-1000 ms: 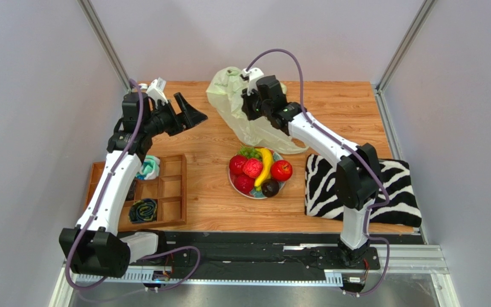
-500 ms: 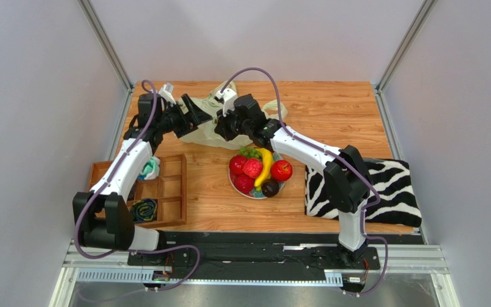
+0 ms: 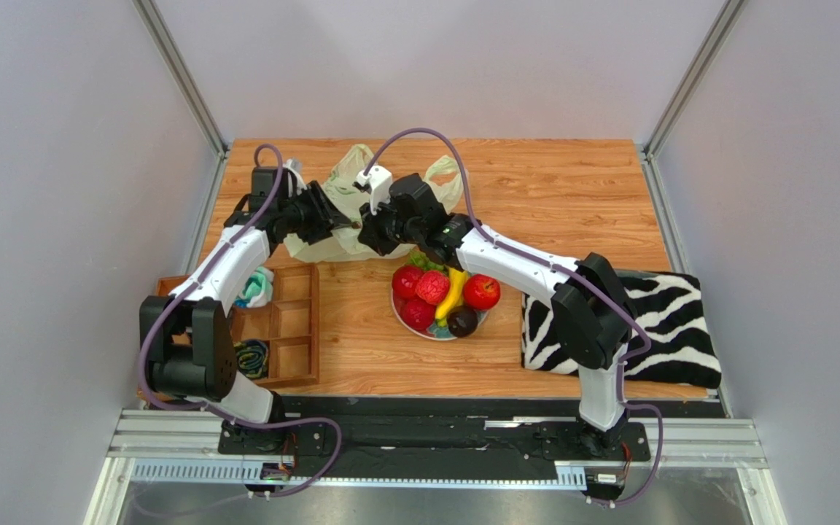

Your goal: Place the fruits into the plastic bag

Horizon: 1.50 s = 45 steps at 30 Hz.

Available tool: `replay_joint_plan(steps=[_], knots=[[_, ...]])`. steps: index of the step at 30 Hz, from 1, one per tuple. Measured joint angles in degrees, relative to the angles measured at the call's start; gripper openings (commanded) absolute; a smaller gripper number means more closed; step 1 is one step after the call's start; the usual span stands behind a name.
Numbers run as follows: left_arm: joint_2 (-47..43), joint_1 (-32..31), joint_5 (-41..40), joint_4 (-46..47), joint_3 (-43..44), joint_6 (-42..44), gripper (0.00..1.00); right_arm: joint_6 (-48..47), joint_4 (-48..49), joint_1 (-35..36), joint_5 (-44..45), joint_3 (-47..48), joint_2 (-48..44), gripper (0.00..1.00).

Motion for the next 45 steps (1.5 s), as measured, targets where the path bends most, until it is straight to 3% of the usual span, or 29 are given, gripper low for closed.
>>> replay_joint_plan(steps=[3,4,6,9,13,21,27,33,39,45], knots=[[1.42,0.00,0.48,0.48,0.17,1.20,0.03,-0.17,-0.76,0.04,0.63,-0.26,-0.55,0.24],[1.68,-0.04,0.63,0.72,0.17,1.49,0.00,-0.17,-1.44,0.07,1.38,-0.22,-0.74,0.30],[1.77,-0.04,0.90,1.38,0.17,2.73,0.00,-0.13,-4.61,-0.04,3.50,0.66,-1.27,0.46],[0.66,-0.04,0.87,2.91,0.20,5.07,0.00,0.44,-9.27,-0.59,5.55,3.08,-1.97,0.63],[-2.82,-0.04,1.46,6.29,0.44,7.98,0.00,1.18,-13.81,-2.82,7.08,5.33,-6.97,0.76],[-14.19,0.04,10.01,15.45,1.99,13.77,0.00,7.26,-15.72,-12.79,8.61,13.35,-18.16,0.78],[-19.26,0.46,22.60,18.84,6.64,14.23,0.00,14.99,-16.35,-26.29,-2.16,15.34,-19.21,0.78],[-20.63,0.66,37.16,19.45,9.92,12.11,0.00,21.77,-19.41,-34.64,-14.36,15.32,-16.28,0.79],[-20.96,0.66,45.94,15.10,9.94,11.56,0.00,25.70,-19.34,-37.86,-23.54,11.30,-15.30,0.80],[-22.23,0.68,50.10,12.79,9.94,10.97,0.00,32.09,-12.37,-36.50,-34.29,3.10,-12.94,0.80]])
